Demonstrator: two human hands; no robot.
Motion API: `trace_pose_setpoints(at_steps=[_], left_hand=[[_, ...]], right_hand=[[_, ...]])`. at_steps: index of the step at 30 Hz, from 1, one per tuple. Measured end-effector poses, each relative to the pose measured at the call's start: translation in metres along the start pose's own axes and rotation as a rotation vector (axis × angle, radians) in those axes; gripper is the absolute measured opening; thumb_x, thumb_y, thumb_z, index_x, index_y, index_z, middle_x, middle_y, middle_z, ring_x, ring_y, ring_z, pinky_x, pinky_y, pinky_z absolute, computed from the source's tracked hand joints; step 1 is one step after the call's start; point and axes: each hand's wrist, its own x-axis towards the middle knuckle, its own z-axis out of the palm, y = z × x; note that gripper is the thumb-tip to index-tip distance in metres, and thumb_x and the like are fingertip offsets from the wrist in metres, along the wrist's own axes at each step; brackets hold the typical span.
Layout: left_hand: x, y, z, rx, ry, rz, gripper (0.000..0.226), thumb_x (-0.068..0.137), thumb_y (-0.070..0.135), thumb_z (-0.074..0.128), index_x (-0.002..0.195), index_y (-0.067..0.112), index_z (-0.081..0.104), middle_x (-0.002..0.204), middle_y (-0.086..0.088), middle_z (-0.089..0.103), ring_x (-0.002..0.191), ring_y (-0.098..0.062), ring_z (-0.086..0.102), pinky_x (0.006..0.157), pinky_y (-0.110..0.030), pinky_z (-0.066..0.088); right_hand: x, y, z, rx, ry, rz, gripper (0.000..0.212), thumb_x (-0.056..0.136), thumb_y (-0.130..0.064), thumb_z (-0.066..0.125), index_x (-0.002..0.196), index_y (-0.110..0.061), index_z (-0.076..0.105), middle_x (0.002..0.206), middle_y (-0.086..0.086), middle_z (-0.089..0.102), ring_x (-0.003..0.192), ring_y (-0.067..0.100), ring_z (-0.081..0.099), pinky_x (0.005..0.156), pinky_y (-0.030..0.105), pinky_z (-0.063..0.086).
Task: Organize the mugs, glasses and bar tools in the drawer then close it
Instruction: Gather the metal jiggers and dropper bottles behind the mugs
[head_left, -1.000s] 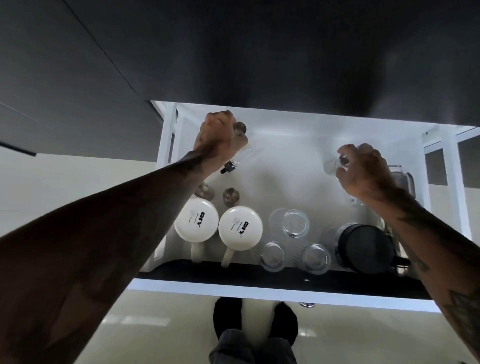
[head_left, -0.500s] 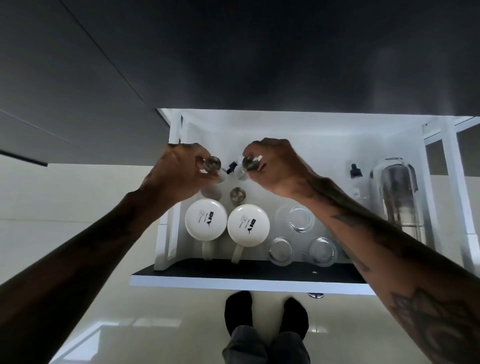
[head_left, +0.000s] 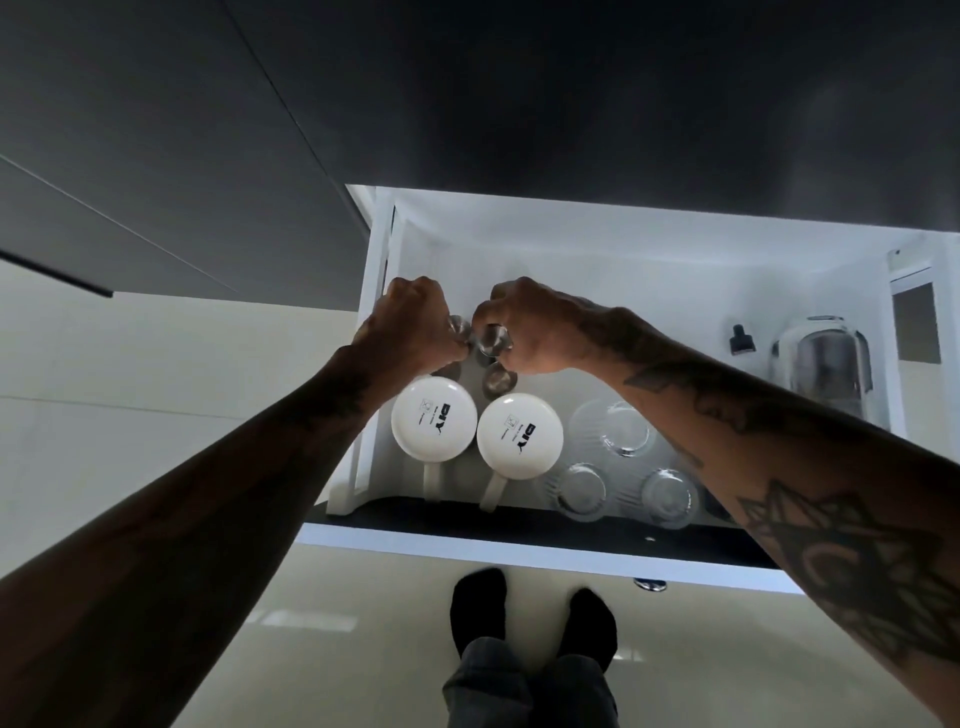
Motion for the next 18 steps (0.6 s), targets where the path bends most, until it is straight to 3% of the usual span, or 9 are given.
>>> trace_pose_setpoints(at_steps=[3,5,8,10,13,16,18], left_hand=[[0.0,-0.001,-0.003,0.002,0.015,-0.001,0.039,0.071,0.033,0.077,0.086,-0.003,0.069,0.087,-0.016,0.072,0.079,-0.033,0.069,0.065,-0.034,0.055],[-0.001,0.002,-0.008,0.005,0.041,-0.018,0.045,0.074,0.032,0.074,0.104,-0.002,0.068,0.099,-0.016,0.072,0.089,-0.033,0.068,0.076,-0.035,0.056],[0.004,0.005,-0.016,-0.003,0.073,-0.012,0.047,0.077,0.027,0.069,0.116,0.001,0.067,0.107,-0.015,0.073,0.097,-0.029,0.069,0.078,-0.03,0.052],[0.007,0.007,-0.019,-0.004,0.073,-0.006,0.051,0.074,0.026,0.067,0.12,0.004,0.066,0.115,-0.014,0.072,0.102,-0.028,0.067,0.082,-0.031,0.054],[0.011,0.009,-0.022,0.004,0.047,-0.025,0.047,0.077,0.025,0.068,0.119,0.004,0.066,0.117,-0.012,0.071,0.099,-0.026,0.067,0.081,-0.031,0.055],[0.013,0.009,-0.022,0.041,-0.011,-0.133,0.04,0.079,0.034,0.069,0.104,0.002,0.07,0.096,-0.01,0.07,0.084,-0.025,0.067,0.069,-0.03,0.05],[0.014,0.005,-0.02,0.053,-0.071,-0.222,0.042,0.077,0.043,0.067,0.092,0.004,0.069,0.088,-0.012,0.073,0.08,-0.029,0.072,0.07,-0.035,0.058]], right_hand=[[-0.005,0.002,-0.008,0.029,-0.019,0.012,0.044,0.08,-0.014,0.066,0.123,-0.021,0.065,0.111,0.006,0.067,0.095,0.025,0.066,0.079,0.036,0.058],[-0.007,0.01,-0.018,0.122,0.089,0.065,0.046,0.083,-0.015,0.063,0.129,-0.018,0.062,0.113,0.008,0.069,0.098,0.025,0.066,0.086,0.036,0.056],[0.003,0.03,-0.025,0.099,0.244,0.163,0.043,0.085,-0.008,0.059,0.127,-0.017,0.063,0.121,0.01,0.063,0.111,0.027,0.059,0.093,0.037,0.051],[0.011,0.036,-0.017,0.0,0.177,0.132,0.048,0.085,-0.005,0.059,0.13,-0.02,0.06,0.129,0.01,0.056,0.115,0.028,0.056,0.094,0.04,0.051],[0.024,0.033,0.008,-0.18,0.065,0.05,0.047,0.087,-0.006,0.06,0.132,-0.02,0.057,0.131,0.009,0.051,0.114,0.028,0.054,0.089,0.039,0.051],[0.026,0.036,0.022,-0.19,0.156,0.162,0.043,0.087,-0.009,0.062,0.129,-0.013,0.054,0.122,0.013,0.054,0.107,0.03,0.056,0.079,0.037,0.048],[0.021,0.036,0.022,-0.1,0.257,0.31,0.043,0.087,-0.017,0.063,0.128,-0.009,0.051,0.121,0.015,0.056,0.106,0.032,0.057,0.075,0.035,0.044]])
